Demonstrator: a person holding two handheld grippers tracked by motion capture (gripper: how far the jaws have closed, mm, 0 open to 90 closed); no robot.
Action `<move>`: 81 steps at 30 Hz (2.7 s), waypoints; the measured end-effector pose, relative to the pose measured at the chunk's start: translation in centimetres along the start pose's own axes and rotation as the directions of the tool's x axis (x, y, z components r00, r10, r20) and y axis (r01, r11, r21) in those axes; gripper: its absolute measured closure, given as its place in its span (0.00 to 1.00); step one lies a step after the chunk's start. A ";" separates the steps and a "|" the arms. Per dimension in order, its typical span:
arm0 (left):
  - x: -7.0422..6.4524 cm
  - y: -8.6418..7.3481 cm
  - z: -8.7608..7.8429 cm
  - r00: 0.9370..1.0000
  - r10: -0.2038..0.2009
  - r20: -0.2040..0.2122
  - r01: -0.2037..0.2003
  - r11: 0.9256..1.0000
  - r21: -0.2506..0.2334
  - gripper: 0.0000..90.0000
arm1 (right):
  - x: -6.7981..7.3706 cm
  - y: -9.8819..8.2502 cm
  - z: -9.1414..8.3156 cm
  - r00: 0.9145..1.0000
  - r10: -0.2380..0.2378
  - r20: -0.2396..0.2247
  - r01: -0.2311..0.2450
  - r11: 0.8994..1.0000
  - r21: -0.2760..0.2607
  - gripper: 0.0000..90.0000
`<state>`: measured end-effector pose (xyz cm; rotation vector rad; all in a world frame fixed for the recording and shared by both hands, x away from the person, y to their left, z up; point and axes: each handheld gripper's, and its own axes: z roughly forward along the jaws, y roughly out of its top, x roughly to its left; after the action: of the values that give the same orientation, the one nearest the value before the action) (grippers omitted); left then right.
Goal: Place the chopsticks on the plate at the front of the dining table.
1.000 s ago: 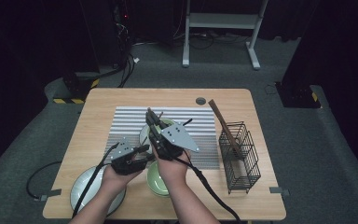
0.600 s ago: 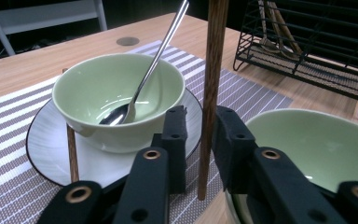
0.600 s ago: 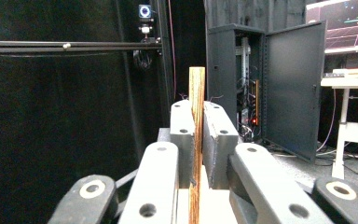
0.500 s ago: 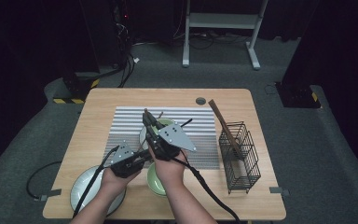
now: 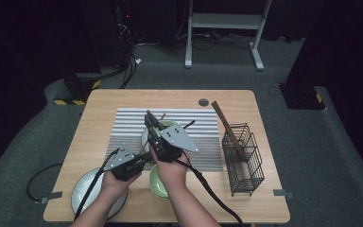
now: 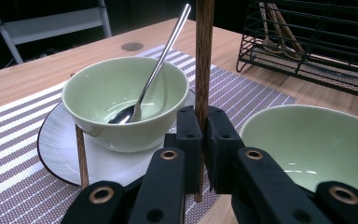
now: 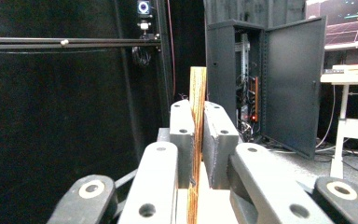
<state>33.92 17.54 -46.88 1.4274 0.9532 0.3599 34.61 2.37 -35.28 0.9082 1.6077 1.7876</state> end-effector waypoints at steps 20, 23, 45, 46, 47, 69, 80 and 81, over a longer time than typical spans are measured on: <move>0.1 0.5 -0.1 0.998 -0.057 0.001 0.057 0.998 -0.021 0.95 | -0.2 -0.7 -0.9 0.999 -0.048 0.003 0.048 0.998 0.046 0.77; 0.1 0.6 -0.2 0.999 -0.051 0.003 0.051 0.999 -0.014 0.95 | -0.4 -1.2 -1.2 0.998 -0.055 0.003 0.054 0.997 0.060 0.77; -0.5 0.8 -0.4 0.999 -0.029 0.018 0.029 1.000 -0.008 0.94 | -0.3 -3.9 -1.4 0.998 -0.069 -0.004 0.069 0.989 0.133 0.77; -0.5 0.8 -0.5 0.999 -0.027 0.017 0.028 1.000 -0.009 0.94 | -0.4 -3.9 -1.4 0.998 -0.070 -0.001 0.070 0.989 0.134 0.77; -0.5 0.8 -0.5 0.999 -0.032 0.020 0.032 0.999 -0.010 0.94 | -0.4 -4.0 -1.3 0.997 -0.074 0.003 0.073 0.988 0.133 0.77; -0.7 1.0 -1.4 0.995 -0.079 0.061 0.080 0.996 -0.024 0.95 | -2.5 -4.6 -1.5 0.996 -0.037 0.082 0.026 0.991 0.132 0.67; -0.8 1.1 -1.7 0.993 -0.094 0.074 0.097 0.995 -0.028 0.95 | -3.2 -5.0 -1.7 0.995 -0.028 0.098 0.015 0.991 0.134 0.66; -0.7 1.1 -1.7 0.993 -0.096 0.075 0.098 0.995 -0.029 0.95 | -3.3 -5.1 -1.7 0.995 -0.026 0.098 0.013 0.991 0.133 0.66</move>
<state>32.55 18.33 -45.39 1.3508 0.9487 0.2478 35.12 -0.59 -40.75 1.0220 1.6814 1.6118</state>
